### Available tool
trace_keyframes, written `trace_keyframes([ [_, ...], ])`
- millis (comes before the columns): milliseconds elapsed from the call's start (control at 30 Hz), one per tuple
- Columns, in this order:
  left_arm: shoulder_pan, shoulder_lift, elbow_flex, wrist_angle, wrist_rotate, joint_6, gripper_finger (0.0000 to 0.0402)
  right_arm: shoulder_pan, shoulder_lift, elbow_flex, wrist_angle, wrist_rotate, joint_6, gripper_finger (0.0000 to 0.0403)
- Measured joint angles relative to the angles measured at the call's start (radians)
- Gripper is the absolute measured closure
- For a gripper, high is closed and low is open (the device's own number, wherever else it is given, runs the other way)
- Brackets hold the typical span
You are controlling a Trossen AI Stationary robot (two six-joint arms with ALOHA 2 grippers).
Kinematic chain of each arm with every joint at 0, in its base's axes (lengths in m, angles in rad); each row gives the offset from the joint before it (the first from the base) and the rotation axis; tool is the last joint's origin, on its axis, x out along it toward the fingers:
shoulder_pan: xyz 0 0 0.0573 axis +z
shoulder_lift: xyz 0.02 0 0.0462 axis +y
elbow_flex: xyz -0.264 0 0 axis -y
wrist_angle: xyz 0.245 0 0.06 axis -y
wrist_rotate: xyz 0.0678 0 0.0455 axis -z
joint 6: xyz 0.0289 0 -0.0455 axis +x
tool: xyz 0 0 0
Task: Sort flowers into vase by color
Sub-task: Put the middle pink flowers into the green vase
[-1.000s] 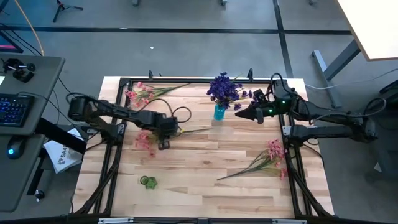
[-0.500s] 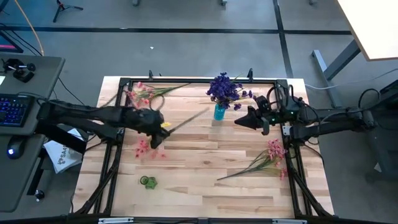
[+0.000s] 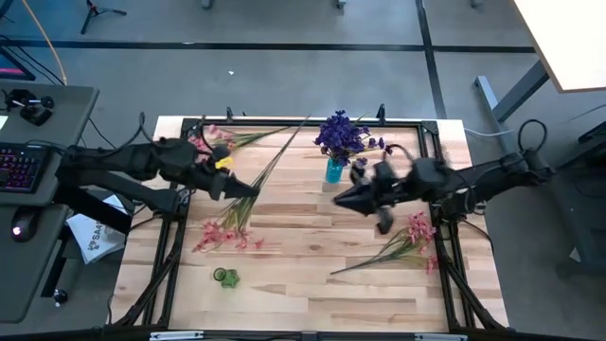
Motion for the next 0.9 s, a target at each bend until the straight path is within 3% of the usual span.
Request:
trace_keyframes([
  [167, -0.003, 0.039, 0.086, -0.001, -0.006, -0.091, 0.0401, 0.023, 0.194, 0.391, -0.492, 0.066, -0.332, 0.0293],
  [367, -0.003, 0.068, 0.125, -0.009, 0.054, -0.099, 0.0401, 0.033, 0.422, 0.806, -0.875, 0.412, -0.676, 0.0217],
  [633, 0.009, 0.065, 0.125, -0.022, 0.059, -0.058, 0.0401, 0.042, 0.649, 1.163, -1.079, 0.665, -0.987, 0.0204],
  [900, 0.045, 0.066, 0.126, -0.042, 0.117, -0.056, 0.0401, 0.046, 0.789, 1.281, -1.060, 0.895, -1.312, 0.0205],
])
